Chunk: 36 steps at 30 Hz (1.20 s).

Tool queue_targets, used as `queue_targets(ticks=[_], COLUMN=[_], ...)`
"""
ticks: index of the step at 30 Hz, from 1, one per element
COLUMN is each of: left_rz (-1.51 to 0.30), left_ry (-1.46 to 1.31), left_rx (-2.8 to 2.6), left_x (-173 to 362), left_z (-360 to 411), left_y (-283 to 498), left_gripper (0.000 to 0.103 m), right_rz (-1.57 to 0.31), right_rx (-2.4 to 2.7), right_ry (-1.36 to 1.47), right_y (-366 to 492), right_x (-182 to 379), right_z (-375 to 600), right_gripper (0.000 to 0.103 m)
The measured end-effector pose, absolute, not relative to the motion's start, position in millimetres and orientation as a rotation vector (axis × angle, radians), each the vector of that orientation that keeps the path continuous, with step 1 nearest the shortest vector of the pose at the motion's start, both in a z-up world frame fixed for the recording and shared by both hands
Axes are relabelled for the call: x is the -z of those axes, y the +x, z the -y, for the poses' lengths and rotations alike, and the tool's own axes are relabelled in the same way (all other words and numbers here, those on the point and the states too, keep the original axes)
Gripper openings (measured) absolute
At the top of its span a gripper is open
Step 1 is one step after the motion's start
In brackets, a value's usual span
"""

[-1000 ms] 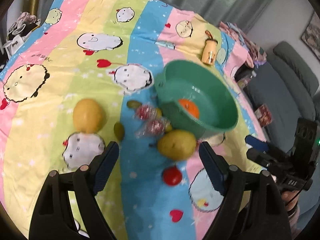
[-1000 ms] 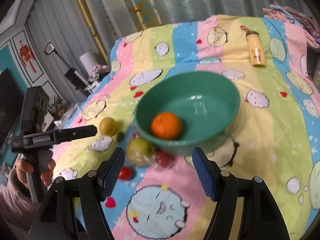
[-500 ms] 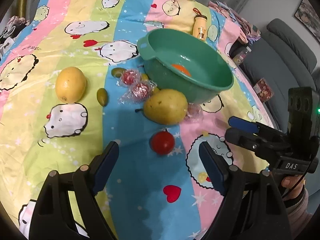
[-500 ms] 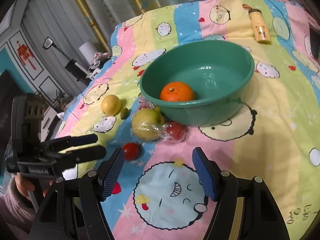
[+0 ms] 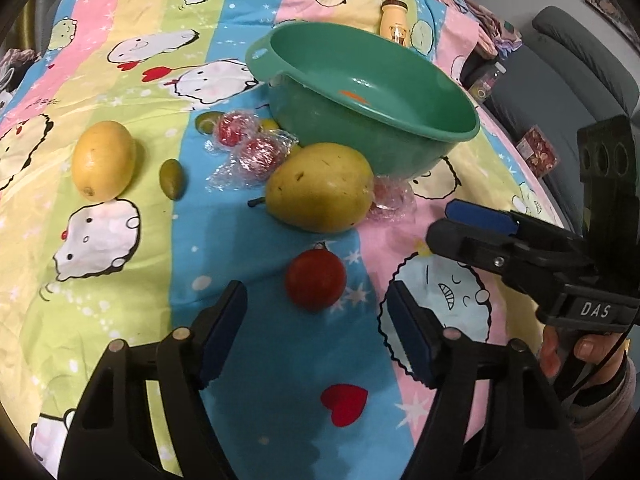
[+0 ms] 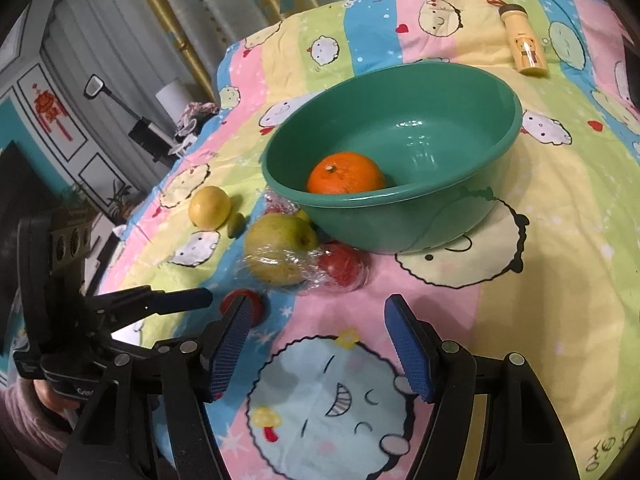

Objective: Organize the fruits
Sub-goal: 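Withdraw the left tool and move it toward the red tomato, then grasp the red tomato with the left tool and lift it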

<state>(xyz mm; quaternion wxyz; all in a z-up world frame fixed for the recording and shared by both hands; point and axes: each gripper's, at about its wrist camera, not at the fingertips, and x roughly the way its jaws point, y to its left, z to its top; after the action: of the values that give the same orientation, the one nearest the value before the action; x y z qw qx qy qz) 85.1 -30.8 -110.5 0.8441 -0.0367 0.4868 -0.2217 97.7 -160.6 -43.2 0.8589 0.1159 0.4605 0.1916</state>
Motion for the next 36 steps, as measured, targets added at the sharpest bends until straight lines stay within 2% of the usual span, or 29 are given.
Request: queue_targets(ticks=[4,9,13,18,27,36], left_rz=[-1.033,-1.023,-1.012,-1.005,-1.014,-1.022], left_ry=[-0.049,-0.018,0.018,0.036,-0.046,-0.100], left_rx=[0.462,0.452,0.439,0.425,0.446,0.447], left_x=[115,117,118,120,120,113], left_z=[36,37,40,39,28,23], left_y=[87,91,93,94,94,88], left_gripper=[0.066,0.052,0.042,0.031,0.031,0.031], right_rz=[-0.961,-0.975,-0.981,-0.979,-0.981,-0.952], right_rx=[-0.404,-0.405,-0.417,-0.444,-0.445,-0.440], right_ry=[0.203,0.152,0.145,0.155,0.163,0.255], right_y=[106,120,128,130,132,125], right_x=[46,54,59,61,66,62], right_z=[158,152,148,148,152,162], right_gripper=[0.071,0.070,0.062,0.057,0.034,0.033])
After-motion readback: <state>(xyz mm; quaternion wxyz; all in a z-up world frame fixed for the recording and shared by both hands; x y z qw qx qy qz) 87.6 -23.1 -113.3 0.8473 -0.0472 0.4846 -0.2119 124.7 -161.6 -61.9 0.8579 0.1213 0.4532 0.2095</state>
